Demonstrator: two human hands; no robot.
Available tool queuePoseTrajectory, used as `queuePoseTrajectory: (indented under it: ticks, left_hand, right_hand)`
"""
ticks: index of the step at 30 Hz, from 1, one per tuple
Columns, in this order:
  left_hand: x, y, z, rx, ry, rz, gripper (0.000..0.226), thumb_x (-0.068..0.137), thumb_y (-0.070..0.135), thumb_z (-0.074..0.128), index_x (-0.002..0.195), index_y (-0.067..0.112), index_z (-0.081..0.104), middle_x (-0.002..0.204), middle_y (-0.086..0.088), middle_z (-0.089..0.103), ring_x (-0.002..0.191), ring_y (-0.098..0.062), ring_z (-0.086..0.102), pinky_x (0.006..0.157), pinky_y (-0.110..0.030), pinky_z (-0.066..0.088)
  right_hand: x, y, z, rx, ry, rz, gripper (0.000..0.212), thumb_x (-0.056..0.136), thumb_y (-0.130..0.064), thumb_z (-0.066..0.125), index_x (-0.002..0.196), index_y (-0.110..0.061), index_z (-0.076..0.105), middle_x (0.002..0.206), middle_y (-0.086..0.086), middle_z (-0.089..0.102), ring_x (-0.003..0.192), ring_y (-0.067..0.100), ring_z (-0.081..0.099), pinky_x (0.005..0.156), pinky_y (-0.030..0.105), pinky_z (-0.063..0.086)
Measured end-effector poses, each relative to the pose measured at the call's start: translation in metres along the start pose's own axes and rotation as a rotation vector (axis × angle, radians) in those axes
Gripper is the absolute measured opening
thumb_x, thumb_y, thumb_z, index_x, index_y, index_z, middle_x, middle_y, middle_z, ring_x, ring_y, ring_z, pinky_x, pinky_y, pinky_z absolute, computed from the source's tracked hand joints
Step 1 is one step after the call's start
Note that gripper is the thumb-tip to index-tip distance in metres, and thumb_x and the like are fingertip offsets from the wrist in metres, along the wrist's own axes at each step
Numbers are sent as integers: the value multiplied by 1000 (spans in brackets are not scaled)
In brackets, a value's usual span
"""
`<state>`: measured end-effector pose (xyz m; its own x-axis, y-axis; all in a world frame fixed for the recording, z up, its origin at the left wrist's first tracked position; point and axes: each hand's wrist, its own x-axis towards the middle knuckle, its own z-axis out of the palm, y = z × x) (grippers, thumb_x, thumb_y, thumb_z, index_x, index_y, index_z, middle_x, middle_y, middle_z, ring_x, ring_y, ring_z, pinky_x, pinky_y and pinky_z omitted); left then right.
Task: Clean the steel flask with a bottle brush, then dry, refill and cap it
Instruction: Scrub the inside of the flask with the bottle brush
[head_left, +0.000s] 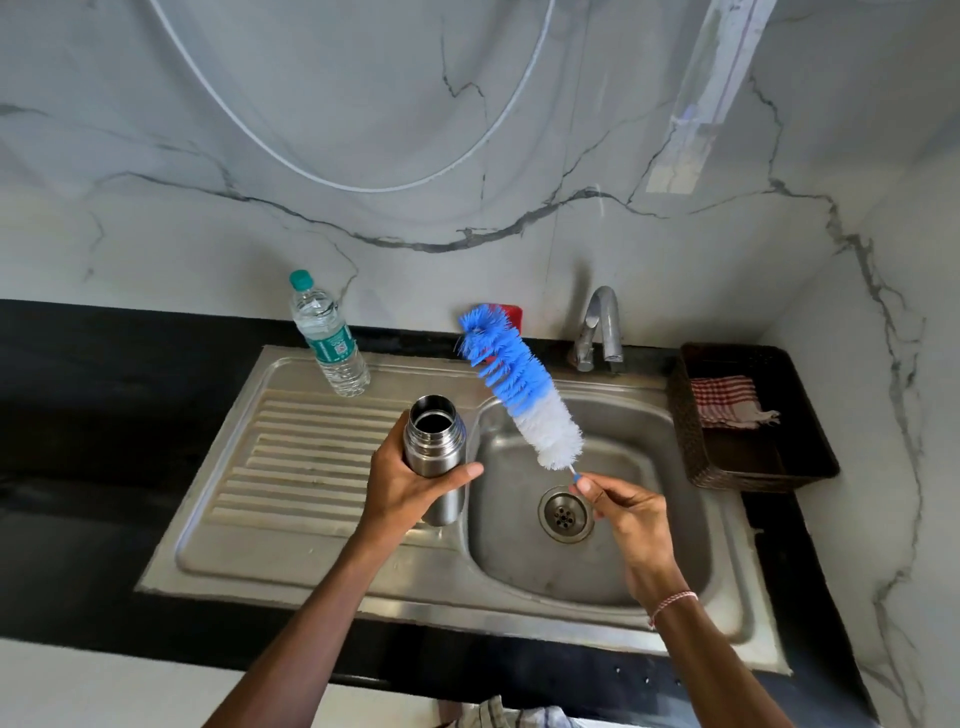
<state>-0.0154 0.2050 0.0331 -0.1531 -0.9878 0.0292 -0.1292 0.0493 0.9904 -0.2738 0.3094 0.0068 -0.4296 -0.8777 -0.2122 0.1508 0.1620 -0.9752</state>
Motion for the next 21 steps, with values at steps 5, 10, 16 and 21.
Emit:
queuePoseTrajectory:
  ticks: [5, 10, 16, 21]
  left_hand:
    - [-10, -4, -12, 10, 48, -20, 74, 55, 37, 101, 118, 22, 67, 108, -2, 76, 101, -23, 72, 95, -52, 57]
    - [-15, -3, -20, -16, 102, -29, 75, 56, 35, 102, 120, 19, 66, 110, -6, 77, 104, -29, 73, 96, -58, 56]
    - [-21, -1, -33, -19, 130, -42, 74, 60, 25, 102, 123, 16, 65, 114, -9, 75, 107, -33, 72, 96, -59, 56]
    - [-29, 14, -45, -5, 183, -30, 72, 57, 22, 102, 120, 16, 66, 110, -2, 76, 103, -20, 73, 86, -27, 57]
  right_hand:
    - [-2, 10, 2, -7, -12, 39, 17, 80, -15, 81, 95, -8, 81, 90, 11, 79, 76, 10, 65, 68, 20, 49]
    - [-2, 14, 4, -16, -38, 50, 15, 79, -11, 81, 93, -6, 81, 88, 14, 78, 71, 8, 64, 64, 15, 49]
    - [4, 15, 11, -32, -89, 66, 14, 81, -9, 81, 95, -7, 81, 91, 14, 78, 71, 9, 61, 65, 17, 50]
    - [11, 8, 16, -38, -126, 60, 15, 80, -7, 82, 95, -7, 80, 91, 12, 78, 73, 12, 63, 69, 19, 52]
